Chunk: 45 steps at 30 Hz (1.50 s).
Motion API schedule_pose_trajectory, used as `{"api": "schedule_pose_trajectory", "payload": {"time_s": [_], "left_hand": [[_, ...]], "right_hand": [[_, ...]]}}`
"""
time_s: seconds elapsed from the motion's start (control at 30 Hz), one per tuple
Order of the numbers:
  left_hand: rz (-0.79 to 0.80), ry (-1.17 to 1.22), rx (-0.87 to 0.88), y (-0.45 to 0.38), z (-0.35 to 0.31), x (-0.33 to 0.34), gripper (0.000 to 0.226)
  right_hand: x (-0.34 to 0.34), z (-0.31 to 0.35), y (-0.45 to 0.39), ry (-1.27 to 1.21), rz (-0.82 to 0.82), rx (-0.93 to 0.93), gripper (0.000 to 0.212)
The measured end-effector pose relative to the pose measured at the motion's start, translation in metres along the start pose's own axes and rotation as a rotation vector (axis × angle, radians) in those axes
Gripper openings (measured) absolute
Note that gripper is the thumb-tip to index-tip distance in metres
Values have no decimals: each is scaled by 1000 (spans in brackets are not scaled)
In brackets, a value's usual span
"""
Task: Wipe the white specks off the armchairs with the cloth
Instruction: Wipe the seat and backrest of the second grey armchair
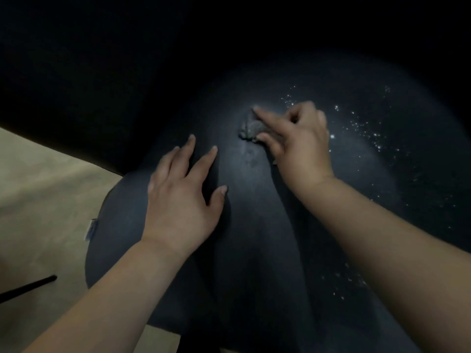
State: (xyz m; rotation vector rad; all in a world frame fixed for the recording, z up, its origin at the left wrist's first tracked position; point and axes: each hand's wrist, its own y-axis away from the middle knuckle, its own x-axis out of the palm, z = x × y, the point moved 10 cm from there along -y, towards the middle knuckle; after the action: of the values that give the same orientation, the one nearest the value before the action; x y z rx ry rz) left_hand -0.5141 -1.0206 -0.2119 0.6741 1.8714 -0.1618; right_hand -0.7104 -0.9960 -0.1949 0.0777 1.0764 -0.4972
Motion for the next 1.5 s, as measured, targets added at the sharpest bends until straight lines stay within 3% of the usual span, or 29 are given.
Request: {"api": "schedule_pose_trajectory", "payload": {"time_s": [0.1, 0.2, 0.3, 0.4, 0.5, 0.63, 0.73, 0.83, 0.9, 1.03, 1.13, 1.33, 1.5], "left_hand": [[8, 1, -16, -3, 1, -2, 69], [-7, 9, -34, -7, 0, -2, 73], [-6, 18, -55, -12, -2, 0, 74], [-4, 16, -50, -16, -5, 0, 74], [-2, 18, -44, -21, -7, -1, 74], [-14, 35, -49, -28, -6, -2, 73], [-20, 40, -55, -30, -5, -3, 71], [-13, 46, -56, -30, -7, -2, 70], [0, 51, -69, -31, -8, -2, 71], [14, 53, -69, -35, -14, -2, 72], [28, 72, -77, -37, -17, -1, 72], [48, 81, -54, -43, -32, 3, 71], [43, 82, -47, -50, -42, 4, 69]], "right_hand": [[-5, 0, 31, 11, -24, 57, 40], [9, 34, 61, -20, 77, -65, 37], [21, 39, 23, -8, 118, -152, 36], [11, 12, -13, -9, 10, -29, 36], [2, 3, 14, -15, -52, 106, 39], [15, 35, 47, -18, 83, -74, 39], [21, 29, -6, 43, 87, -165, 38], [9, -5, -54, 68, -41, 8, 37], [5, -13, -43, 27, -59, 96, 40], [8, 15, 31, 11, 77, -54, 41], [9, 11, 25, 34, 136, -145, 39], [-4, -28, -26, 35, -30, 99, 38], [-5, -1, 51, 23, 124, -97, 38]]}}
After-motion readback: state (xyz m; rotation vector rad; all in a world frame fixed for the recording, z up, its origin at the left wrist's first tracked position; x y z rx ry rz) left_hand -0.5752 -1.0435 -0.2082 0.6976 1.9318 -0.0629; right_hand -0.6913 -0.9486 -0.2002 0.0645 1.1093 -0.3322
